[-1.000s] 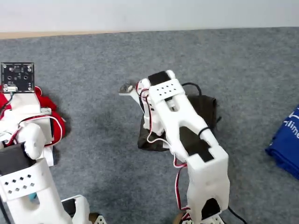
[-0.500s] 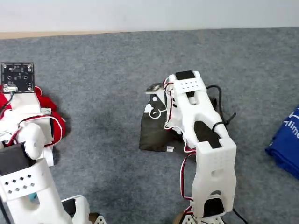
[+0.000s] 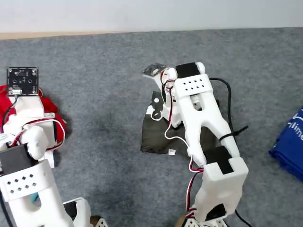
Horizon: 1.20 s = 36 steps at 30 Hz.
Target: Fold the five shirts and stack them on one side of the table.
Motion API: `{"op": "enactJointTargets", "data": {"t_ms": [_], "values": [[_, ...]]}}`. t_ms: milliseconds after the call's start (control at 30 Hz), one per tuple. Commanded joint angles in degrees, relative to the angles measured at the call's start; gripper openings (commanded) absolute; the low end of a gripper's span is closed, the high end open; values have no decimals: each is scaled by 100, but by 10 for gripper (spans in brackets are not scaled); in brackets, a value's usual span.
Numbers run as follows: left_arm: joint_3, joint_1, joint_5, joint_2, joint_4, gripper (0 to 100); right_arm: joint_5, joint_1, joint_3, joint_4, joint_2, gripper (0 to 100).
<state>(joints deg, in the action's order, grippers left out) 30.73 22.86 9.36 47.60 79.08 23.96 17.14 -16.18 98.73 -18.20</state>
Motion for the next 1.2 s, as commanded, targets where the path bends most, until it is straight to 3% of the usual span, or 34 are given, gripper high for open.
{"op": "enactJointTargets", "data": {"t_ms": [0,133,367,700,1167], "values": [[145,-35,44,105,-70,7,-668,-409,-273,-523,356,9],[690,-9,26,105,-79,7,-1073,-822,-273,-1015,136,21],[1015,0,53,105,-105,7,-1925,-1174,-273,-1059,-338,192],[848,-26,53,62,-642,6,-2110,-1543,-273,-2141,-444,175],[848,-26,62,62,-633,6,-1837,-1719,-615,-2193,-426,179]]}}
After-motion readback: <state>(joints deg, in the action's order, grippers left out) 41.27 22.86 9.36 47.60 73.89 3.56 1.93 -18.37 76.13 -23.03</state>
